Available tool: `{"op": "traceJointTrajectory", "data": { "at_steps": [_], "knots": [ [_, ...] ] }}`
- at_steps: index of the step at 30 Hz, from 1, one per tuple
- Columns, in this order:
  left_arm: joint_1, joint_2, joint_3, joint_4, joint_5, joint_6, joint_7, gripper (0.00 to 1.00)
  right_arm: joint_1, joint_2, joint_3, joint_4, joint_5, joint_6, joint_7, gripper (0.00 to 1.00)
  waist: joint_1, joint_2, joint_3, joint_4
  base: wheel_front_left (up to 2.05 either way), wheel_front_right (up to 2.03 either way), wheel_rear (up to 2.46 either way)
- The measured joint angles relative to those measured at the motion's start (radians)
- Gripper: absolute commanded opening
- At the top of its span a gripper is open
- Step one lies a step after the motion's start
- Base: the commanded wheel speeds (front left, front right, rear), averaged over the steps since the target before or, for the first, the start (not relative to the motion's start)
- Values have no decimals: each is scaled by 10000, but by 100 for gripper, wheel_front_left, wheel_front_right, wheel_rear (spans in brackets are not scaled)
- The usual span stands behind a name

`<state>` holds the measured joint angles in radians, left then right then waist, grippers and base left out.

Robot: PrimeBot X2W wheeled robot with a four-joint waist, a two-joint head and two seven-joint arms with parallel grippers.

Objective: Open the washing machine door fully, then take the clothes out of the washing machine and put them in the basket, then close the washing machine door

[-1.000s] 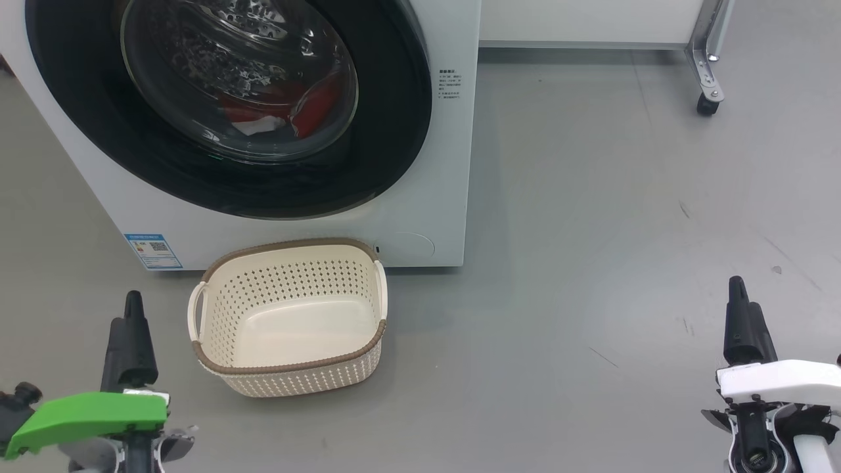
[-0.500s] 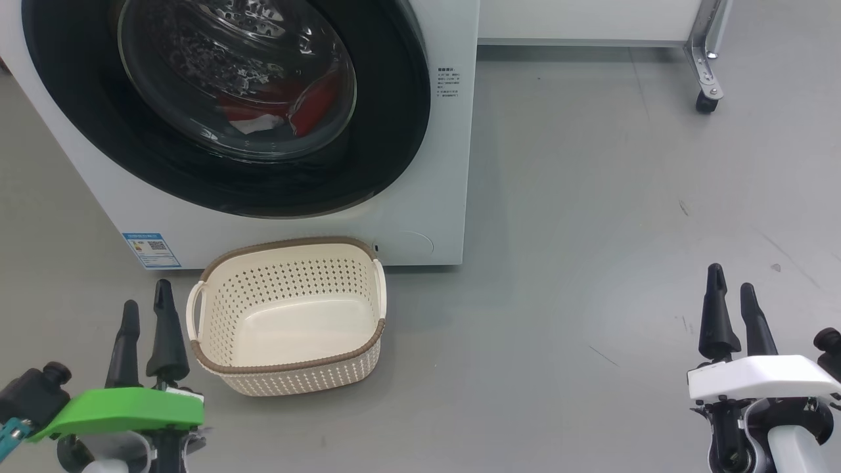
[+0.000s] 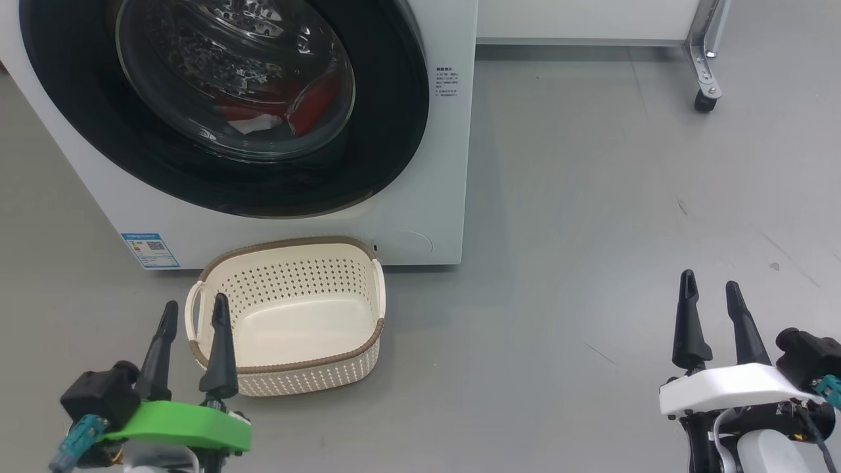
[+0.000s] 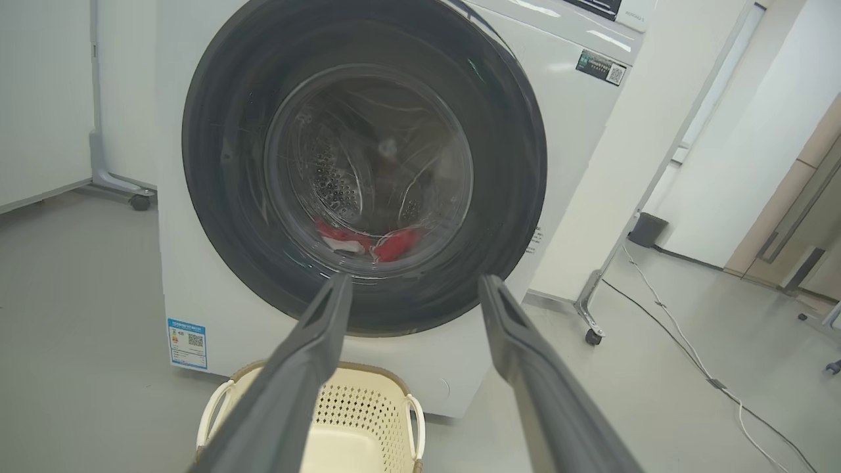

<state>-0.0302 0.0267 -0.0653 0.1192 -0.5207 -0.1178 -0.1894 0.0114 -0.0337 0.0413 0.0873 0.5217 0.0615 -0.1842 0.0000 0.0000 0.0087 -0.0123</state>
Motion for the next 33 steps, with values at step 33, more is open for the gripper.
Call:
{"op": "traceJointTrajectory", "data": {
  "at_steps": [33],
  "knots": [
    [337,82,-982,1546,2217,1087,-616,100,194,-61,734,1221,-2437,-560,-499,100,0,0,33,-79,0,0,0]
  ]
}}
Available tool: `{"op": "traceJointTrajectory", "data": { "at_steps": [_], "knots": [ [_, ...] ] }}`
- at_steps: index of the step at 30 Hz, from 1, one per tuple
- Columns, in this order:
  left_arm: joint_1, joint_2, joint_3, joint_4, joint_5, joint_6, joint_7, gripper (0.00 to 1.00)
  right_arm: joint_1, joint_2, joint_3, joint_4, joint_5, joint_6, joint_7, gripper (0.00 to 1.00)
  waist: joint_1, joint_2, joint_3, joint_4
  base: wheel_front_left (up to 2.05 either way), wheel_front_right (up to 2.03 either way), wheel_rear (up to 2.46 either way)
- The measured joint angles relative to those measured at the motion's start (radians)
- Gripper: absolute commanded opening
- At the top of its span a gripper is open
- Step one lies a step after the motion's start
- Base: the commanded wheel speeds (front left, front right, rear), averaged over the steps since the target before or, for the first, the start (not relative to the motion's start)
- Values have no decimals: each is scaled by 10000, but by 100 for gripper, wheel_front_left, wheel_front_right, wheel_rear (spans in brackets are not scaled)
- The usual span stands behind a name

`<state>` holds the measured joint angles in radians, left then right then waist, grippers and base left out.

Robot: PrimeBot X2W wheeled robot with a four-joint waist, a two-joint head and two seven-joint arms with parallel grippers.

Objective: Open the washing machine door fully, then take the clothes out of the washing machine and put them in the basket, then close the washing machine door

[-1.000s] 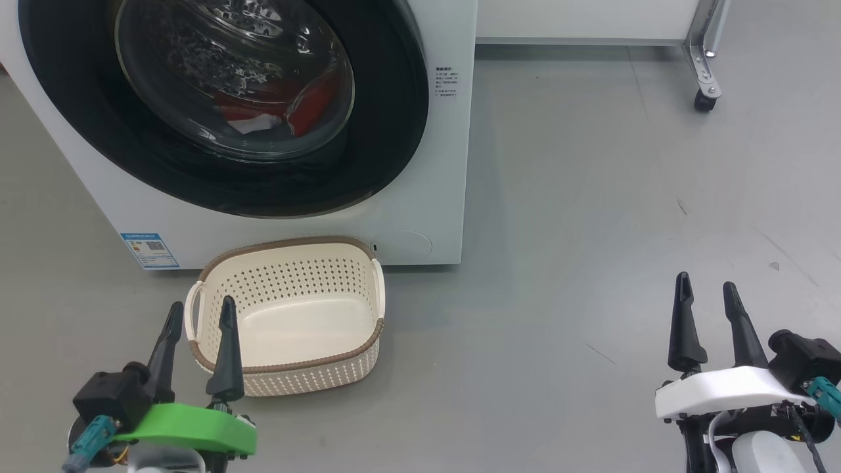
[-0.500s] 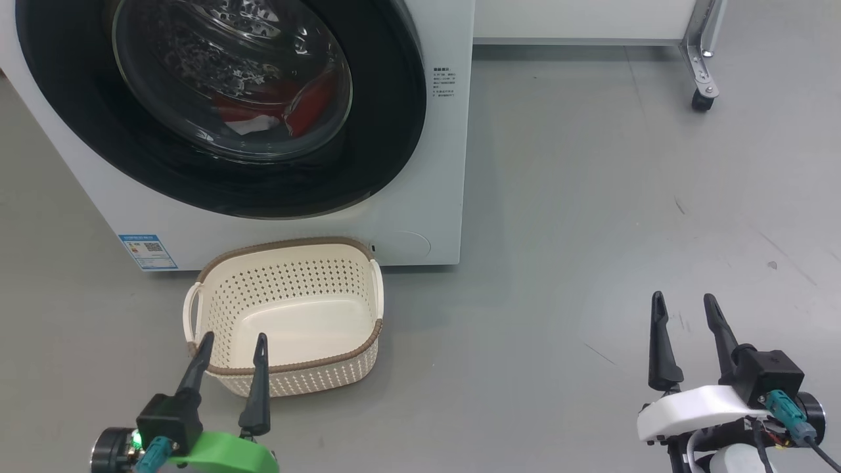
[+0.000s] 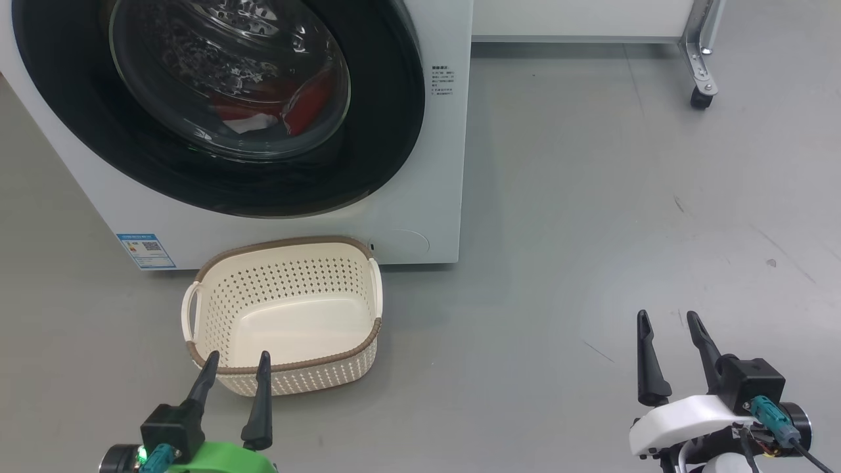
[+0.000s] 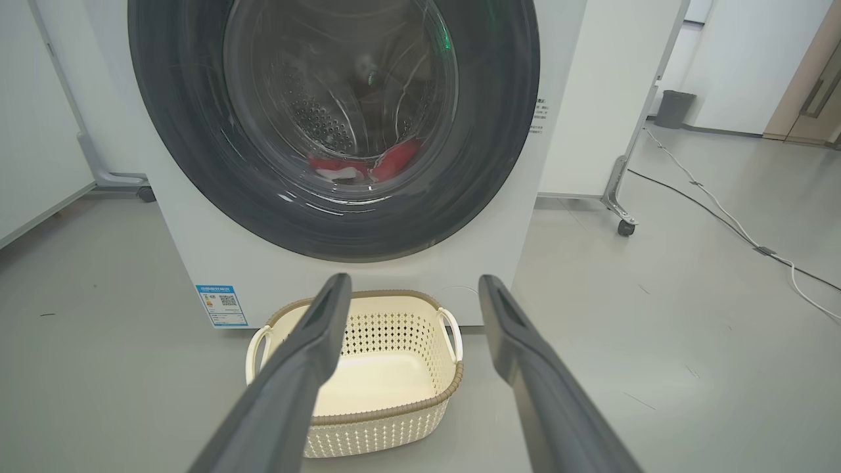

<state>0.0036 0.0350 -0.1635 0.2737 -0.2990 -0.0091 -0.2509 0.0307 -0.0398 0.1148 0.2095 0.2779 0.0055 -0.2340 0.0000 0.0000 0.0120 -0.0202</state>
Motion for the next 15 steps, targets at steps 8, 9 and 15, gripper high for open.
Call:
{"op": "traceJointTrajectory", "data": {
  "at_steps": [8,9,15],
  "knots": [
    [-47,2,-98,150,-2,44,0,100,-22,0,19,86,12,-84,-2,100,0,0,113,8,0,0,0],
    [-52,2,-104,155,-12,50,0,100,-28,0,21,98,12,-84,-2,100,0,0,124,11,0,0,0],
    [-153,2,-111,238,-192,130,0,100,-122,0,46,205,23,-86,-2,100,0,0,170,33,0,0,0]
  ]
}}
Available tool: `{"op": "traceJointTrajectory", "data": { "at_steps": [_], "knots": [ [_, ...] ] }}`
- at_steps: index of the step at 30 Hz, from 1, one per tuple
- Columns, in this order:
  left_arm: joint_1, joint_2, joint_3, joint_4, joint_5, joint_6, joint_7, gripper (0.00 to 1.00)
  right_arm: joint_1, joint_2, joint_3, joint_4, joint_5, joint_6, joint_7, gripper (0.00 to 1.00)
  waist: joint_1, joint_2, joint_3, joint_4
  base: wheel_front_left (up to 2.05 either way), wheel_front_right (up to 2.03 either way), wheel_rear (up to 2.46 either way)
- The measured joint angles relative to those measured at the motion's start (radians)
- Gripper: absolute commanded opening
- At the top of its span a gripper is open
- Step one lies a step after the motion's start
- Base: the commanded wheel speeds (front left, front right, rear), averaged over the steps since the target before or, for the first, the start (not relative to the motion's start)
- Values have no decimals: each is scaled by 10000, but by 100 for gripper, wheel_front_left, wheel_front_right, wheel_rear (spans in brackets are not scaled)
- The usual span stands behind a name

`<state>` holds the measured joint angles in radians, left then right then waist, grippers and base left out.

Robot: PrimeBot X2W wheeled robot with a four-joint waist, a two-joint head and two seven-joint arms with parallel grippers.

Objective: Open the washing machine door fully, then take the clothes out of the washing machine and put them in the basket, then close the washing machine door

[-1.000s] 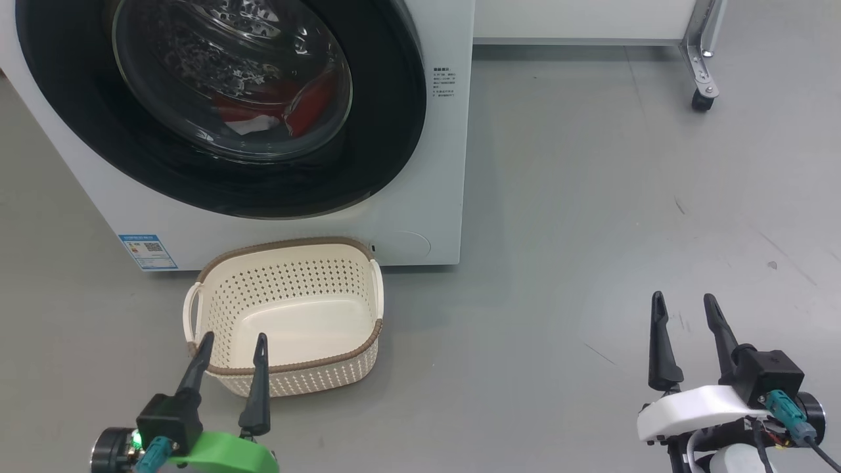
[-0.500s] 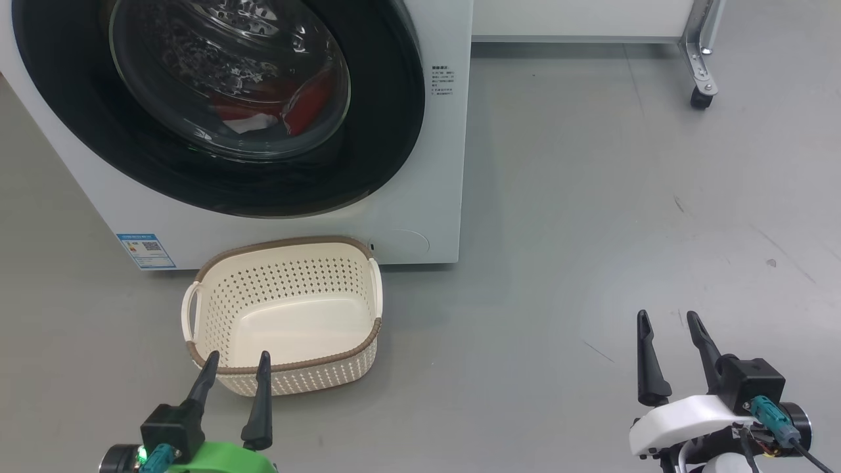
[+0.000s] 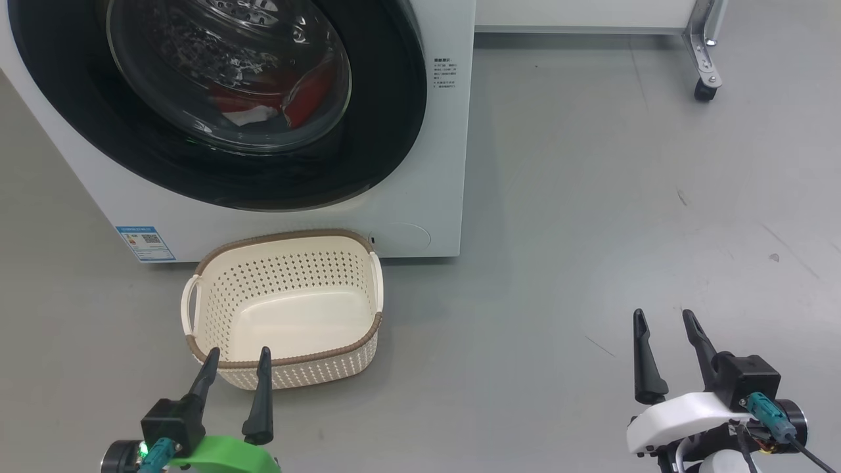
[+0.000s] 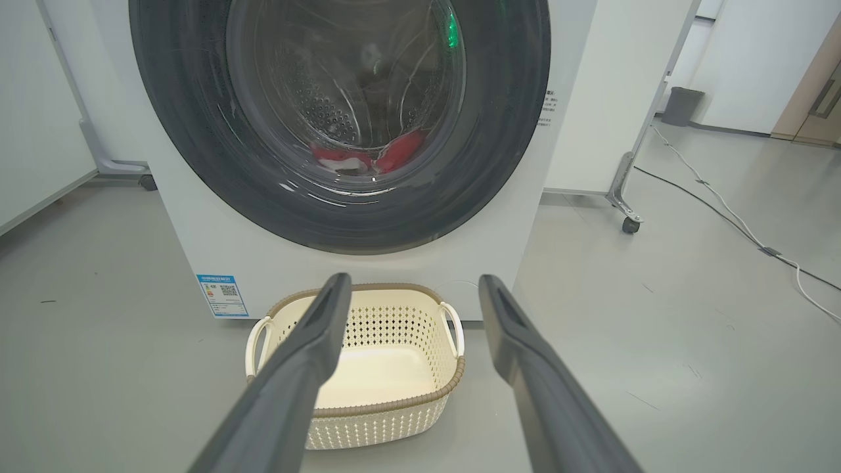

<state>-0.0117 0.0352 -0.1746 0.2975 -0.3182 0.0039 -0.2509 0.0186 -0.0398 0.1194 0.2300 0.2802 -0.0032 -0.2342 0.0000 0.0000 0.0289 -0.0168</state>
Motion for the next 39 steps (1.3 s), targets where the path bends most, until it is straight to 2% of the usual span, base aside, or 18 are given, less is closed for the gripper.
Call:
{"op": "traceJointTrajectory", "data": {
  "at_steps": [20,21,22,23,29,33,39],
  "knots": [
    [-110,2,-65,130,-73,13,0,100,-111,0,84,198,0,-86,-15,100,0,0,21,42,0,0,0],
    [-117,2,-73,130,-73,13,0,100,-113,-2,84,199,-2,-86,-15,72,0,0,30,49,0,0,0],
    [-126,2,-96,128,-73,13,0,100,-114,-4,84,196,-2,-86,-15,33,0,0,48,58,0,0,0],
    [-146,2,-132,127,-73,13,0,100,-116,-31,121,186,-10,-79,-15,0,0,0,78,70,0,0,0],
    [-371,2,-173,-27,-71,13,0,100,-456,-58,188,-159,-19,73,-90,0,0,0,446,190,0,0,0],
    [-516,2,-173,-117,-71,13,-12,100,-674,-48,-40,-303,1145,460,-88,0,0,0,749,287,0,0,0],
    [-756,2,-236,-222,-69,-2,-12,100,-1671,-50,-489,-571,2278,734,270,0,0,0,1294,467,0,0,0]
  ]
}}
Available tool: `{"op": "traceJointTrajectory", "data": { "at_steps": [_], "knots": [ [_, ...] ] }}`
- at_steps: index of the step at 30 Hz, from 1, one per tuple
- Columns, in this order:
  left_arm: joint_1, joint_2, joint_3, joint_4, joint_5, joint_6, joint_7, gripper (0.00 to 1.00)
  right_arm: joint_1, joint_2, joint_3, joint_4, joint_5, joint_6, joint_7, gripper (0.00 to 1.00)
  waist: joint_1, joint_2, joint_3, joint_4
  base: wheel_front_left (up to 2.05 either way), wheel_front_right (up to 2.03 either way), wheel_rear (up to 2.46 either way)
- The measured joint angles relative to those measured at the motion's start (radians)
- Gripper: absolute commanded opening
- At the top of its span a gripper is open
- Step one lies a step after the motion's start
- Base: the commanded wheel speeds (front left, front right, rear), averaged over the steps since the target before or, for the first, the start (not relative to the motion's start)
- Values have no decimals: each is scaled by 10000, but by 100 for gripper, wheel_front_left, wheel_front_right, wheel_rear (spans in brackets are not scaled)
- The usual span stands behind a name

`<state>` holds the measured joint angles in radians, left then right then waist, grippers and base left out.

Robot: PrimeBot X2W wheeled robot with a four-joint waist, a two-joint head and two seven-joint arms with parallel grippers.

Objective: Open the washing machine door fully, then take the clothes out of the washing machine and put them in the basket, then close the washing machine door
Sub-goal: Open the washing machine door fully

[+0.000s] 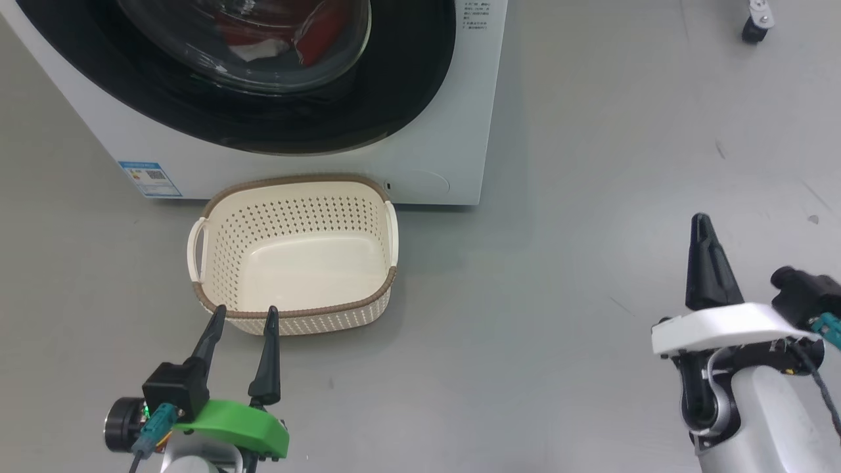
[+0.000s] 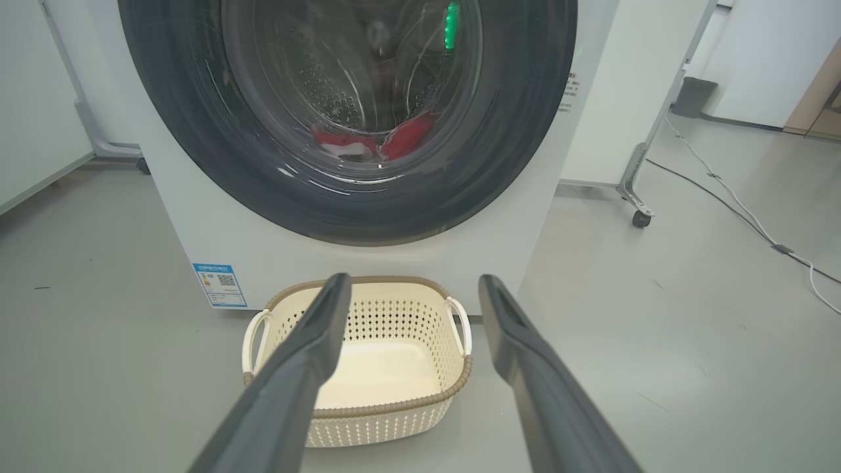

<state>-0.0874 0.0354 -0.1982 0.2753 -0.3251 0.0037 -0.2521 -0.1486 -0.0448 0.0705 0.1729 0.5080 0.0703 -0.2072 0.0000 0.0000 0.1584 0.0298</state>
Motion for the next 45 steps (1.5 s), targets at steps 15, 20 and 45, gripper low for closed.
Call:
{"op": "traceJointTrajectory", "data": {
  "at_steps": [15,20,45],
  "knots": [
    [-1396,-10,-311,-608,-230,-48,0,100,-3698,-73,-930,-700,3808,196,2876,0,0,0,1802,670,0,0,0],
    [-1806,-13,-339,-688,-267,-96,0,100,-4954,-201,-832,-644,4146,-59,3981,0,1,0,2481,937,0,0,0],
    [-2908,-88,-706,-564,-861,-268,-2,100,-9767,-341,-1271,1093,5939,-1693,6556,0,1,0,4541,2402,0,0,0]
  ]
}}
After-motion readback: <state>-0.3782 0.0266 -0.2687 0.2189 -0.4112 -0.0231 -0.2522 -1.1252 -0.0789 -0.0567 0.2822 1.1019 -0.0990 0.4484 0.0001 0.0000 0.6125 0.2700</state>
